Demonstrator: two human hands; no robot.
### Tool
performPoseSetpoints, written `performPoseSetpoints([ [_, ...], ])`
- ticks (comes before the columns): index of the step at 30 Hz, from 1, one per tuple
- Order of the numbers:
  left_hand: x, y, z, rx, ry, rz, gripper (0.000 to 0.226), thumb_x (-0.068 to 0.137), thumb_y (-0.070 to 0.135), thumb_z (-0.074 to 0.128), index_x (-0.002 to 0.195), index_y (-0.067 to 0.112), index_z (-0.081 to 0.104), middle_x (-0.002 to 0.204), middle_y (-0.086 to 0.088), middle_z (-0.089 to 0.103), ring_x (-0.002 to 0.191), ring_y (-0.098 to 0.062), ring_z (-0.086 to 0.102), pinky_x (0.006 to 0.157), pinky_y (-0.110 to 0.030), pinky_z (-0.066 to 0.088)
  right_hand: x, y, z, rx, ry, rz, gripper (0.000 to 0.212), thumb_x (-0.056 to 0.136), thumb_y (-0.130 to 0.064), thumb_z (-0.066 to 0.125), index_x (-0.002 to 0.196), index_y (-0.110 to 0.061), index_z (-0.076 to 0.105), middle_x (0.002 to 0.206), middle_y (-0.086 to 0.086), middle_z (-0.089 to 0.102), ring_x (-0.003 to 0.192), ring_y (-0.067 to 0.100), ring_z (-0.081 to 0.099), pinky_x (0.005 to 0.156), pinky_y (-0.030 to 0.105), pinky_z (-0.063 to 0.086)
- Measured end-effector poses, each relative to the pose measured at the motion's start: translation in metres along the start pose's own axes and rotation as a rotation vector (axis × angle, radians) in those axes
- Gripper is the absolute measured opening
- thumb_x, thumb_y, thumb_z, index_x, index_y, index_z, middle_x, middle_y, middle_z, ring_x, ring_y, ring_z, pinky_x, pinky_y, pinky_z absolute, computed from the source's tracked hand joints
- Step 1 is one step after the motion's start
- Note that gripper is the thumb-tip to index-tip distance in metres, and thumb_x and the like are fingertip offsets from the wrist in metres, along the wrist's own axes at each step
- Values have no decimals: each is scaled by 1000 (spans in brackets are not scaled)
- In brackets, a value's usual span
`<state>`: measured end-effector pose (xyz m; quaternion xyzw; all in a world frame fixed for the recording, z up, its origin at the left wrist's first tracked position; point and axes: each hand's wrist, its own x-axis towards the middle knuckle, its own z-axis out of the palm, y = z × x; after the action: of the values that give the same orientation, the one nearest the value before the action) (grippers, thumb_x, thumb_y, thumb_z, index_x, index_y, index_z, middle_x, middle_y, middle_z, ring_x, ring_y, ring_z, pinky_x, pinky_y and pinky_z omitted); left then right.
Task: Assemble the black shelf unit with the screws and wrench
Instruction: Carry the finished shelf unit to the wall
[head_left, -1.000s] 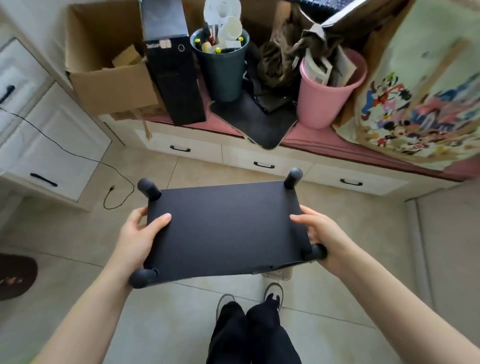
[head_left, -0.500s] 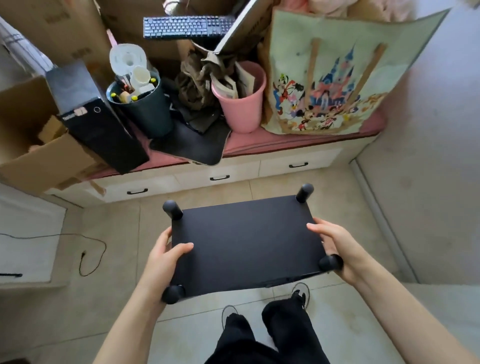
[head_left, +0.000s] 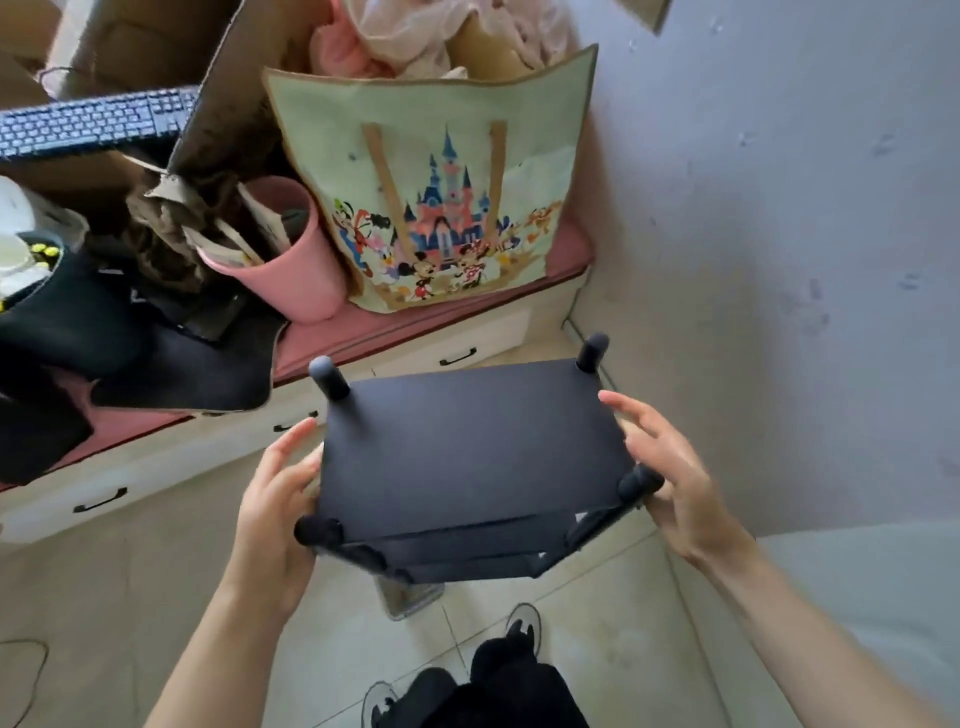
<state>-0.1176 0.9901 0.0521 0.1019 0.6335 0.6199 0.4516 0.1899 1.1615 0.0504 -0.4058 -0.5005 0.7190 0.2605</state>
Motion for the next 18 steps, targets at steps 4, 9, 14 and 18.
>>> performPoseSetpoints([
  [4, 23, 1, 57, 28, -91, 132, 39, 87, 29, 59, 125, 27, 66, 132, 11, 62, 98, -15, 67, 70, -26, 53, 14, -11, -35, -274, 135, -187, 43, 81, -38, 64, 123, -28, 65, 146, -6, 51, 142, 8, 38, 116, 44, 29],
  [9, 36, -1, 114, 291, -240, 335, 39, 72, 41, 74, 111, 34, 72, 153, 20, 44, 141, -12, 46, 108, -50, 43, 48, -25, -72, -239, 390, -232, 21, 83, -19, 57, 82, -25, 78, 140, -7, 58, 127, -1, 52, 96, 25, 41],
  [14, 75, -11, 154, 564, -254, 589, 61, 78, 26, 88, 132, 30, 61, 155, 13, 45, 144, -5, 38, 115, -21, 34, 92, -34, -101, -179, 569, -210, 37, 89, -6, 54, 72, -29, 78, 128, -4, 67, 97, 9, 64, 71, 22, 41],
  [18, 127, -16, 188, 474, -140, 508, 42, 84, 24, 71, 124, 38, 65, 137, 20, 61, 132, -3, 53, 106, -11, 39, 126, -34, -117, -203, 577, -164, 22, 94, -9, 63, 95, -27, 76, 129, -10, 65, 113, -2, 61, 88, 25, 46],
])
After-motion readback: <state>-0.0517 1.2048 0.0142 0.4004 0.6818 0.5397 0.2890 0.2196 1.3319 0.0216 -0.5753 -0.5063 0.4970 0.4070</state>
